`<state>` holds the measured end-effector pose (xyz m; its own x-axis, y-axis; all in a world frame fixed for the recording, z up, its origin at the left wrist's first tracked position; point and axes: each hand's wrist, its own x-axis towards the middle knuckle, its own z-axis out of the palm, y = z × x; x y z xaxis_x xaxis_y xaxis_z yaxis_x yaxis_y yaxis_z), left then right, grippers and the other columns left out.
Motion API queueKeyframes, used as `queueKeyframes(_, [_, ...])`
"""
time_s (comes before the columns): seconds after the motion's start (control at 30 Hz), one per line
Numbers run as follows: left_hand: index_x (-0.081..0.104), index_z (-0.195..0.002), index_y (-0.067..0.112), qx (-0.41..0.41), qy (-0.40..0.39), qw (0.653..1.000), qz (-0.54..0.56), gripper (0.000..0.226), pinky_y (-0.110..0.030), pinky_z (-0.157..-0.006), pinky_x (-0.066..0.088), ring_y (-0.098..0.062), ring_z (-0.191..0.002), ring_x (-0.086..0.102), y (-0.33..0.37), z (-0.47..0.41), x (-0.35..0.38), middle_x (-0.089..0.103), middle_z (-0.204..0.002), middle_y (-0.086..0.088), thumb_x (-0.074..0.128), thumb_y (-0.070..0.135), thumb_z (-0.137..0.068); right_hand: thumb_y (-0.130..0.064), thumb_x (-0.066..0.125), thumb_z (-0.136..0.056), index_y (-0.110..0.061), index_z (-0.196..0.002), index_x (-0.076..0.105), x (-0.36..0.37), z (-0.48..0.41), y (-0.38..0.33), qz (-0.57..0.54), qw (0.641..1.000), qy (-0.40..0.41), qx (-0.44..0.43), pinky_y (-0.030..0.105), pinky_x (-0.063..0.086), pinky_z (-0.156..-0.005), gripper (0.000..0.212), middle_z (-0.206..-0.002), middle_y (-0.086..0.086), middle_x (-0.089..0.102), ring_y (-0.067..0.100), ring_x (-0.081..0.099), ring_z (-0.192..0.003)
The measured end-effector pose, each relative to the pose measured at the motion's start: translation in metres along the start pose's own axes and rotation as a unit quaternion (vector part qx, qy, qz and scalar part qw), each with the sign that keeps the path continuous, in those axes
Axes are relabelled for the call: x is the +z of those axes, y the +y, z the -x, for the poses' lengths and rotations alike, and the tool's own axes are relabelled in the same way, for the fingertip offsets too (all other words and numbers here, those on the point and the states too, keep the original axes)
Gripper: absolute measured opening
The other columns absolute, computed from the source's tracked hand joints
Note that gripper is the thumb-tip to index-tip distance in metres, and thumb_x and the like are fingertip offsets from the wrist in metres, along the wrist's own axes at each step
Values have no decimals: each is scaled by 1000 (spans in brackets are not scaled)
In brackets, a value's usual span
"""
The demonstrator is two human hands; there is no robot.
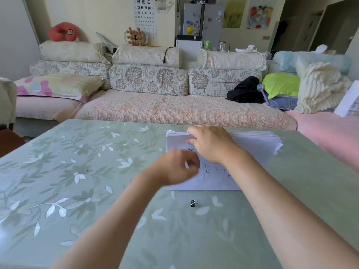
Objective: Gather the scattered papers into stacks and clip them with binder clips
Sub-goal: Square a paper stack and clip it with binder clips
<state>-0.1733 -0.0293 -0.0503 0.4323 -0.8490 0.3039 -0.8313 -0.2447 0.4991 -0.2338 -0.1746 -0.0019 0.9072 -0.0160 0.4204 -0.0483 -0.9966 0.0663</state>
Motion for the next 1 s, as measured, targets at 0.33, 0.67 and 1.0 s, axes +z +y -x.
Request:
queueKeyframes(0.33, [61,-110,12,66,147,981,-106,26,-34,-81,43,-19,-93,50,-40,-16,-44,59,-102,0,46,22,-91,-34,48,-102,-22,-90,41,1,-2,2,-4,1000,1,-7,34,29,-68,18,-87,-5,48,28,58,-91])
queueKeyframes(0.67, [53,-106,7,69,152,970,-177,18,-39,-63,41,-29,-77,52,-35,-25,-34,48,-104,-7,39,13,-96,-29,47,-97,-16,-108,54,6,-4,1,18,1000,8,-12,38,43,-82,18,-104,-1,63,27,59,-101])
queueKeyframes(1.0, [52,-109,10,53,145,968,-196,20,-34,-61,36,-26,-82,56,-29,-32,-36,54,-104,-4,36,19,-100,-24,49,-96,-16,-110,58,6,-9,9,8,1000,5,-15,35,36,-80,19,-104,1,64,28,58,-101])
